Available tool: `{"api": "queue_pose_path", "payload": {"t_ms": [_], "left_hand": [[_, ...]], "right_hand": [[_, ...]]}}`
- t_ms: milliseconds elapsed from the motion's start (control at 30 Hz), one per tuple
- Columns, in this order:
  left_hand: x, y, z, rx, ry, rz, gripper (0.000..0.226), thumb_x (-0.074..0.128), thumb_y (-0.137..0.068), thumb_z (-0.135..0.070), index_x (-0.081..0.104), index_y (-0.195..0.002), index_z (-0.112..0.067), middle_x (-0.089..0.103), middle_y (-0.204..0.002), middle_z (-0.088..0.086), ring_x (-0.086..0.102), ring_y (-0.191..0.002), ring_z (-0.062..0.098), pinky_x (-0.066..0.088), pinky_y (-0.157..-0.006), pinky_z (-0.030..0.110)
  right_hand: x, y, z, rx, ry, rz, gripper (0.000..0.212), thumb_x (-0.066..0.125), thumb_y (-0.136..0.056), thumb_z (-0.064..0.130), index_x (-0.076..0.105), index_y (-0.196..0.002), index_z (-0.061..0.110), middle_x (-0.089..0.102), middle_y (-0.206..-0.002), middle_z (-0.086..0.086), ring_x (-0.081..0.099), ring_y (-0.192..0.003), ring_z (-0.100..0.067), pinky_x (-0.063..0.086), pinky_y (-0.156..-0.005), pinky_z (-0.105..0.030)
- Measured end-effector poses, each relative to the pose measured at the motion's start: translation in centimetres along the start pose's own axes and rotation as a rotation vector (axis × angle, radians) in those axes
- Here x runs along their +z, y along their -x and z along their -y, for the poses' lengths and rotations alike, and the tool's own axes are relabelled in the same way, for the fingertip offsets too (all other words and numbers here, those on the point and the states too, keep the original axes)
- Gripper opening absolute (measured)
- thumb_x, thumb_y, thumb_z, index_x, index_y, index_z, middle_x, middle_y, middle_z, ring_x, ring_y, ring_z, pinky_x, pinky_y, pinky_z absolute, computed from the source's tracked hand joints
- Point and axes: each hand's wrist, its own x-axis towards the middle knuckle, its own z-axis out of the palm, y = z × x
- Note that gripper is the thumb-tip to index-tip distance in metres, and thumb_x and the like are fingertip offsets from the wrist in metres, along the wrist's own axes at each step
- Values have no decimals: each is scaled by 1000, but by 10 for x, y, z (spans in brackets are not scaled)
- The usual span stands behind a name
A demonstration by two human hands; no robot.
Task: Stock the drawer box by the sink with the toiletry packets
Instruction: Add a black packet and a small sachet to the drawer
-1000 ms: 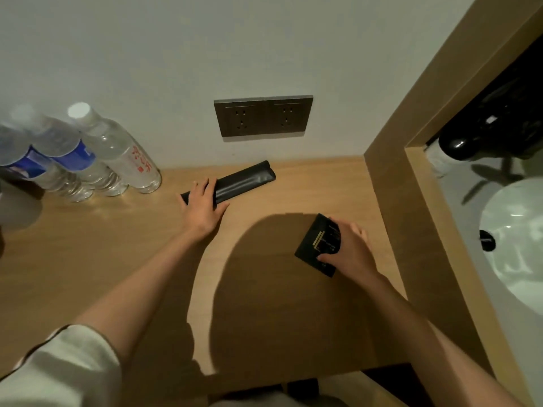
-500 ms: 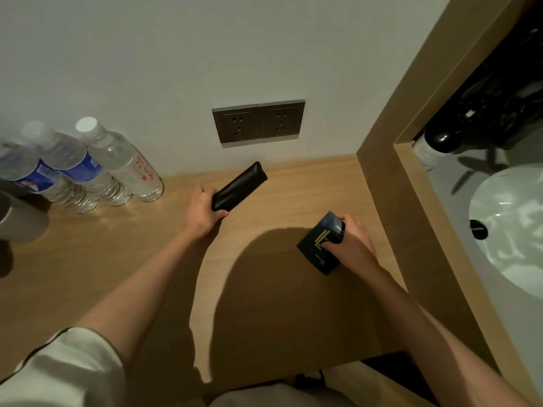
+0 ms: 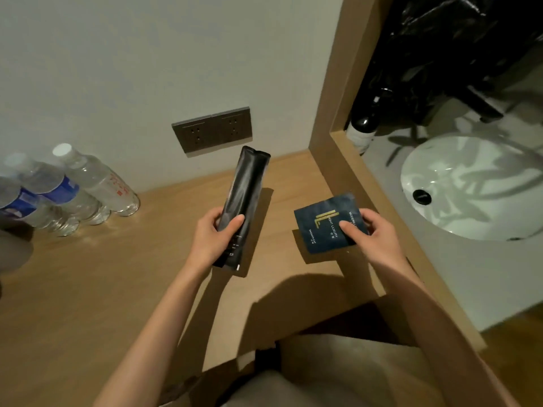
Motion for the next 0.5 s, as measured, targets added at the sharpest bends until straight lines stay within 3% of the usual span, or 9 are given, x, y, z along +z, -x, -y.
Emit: {"api": "queue_pose_path", "payload": {"t_ms": [167, 333, 500], "left_hand": [[55, 76, -42, -10, 193, 178, 21, 65, -88, -25, 63, -108, -19, 70, -96, -1, 68, -78, 10, 50, -57, 16], [125, 148, -68, 90, 133, 328, 25, 63, -89, -25, 61, -113, -20, 68, -101, -6, 65, -84, 2, 50, -64, 12], [205, 207, -91, 165, 97, 414, 16, 63, -89, -23, 62, -105, -24, 68, -96, -6, 65, -80, 0, 49, -65, 12]], "right_hand": [[-66, 65, -11, 19, -206, -163, 18, 64, -89, 7, 64, -97, 23, 70, -93, 10, 65, -78, 6, 50, -68, -9], [-145, 141, -57, 67, -294, -352, 17, 62, -89, 5, 62, -104, 13, 69, -97, 3, 65, -88, -8, 53, -71, -10], [-225, 205, -119, 149, -412, -460, 19, 61, -90, 6, 64, -105, 16, 71, -102, -7, 67, -92, -18, 55, -75, -15]]}}
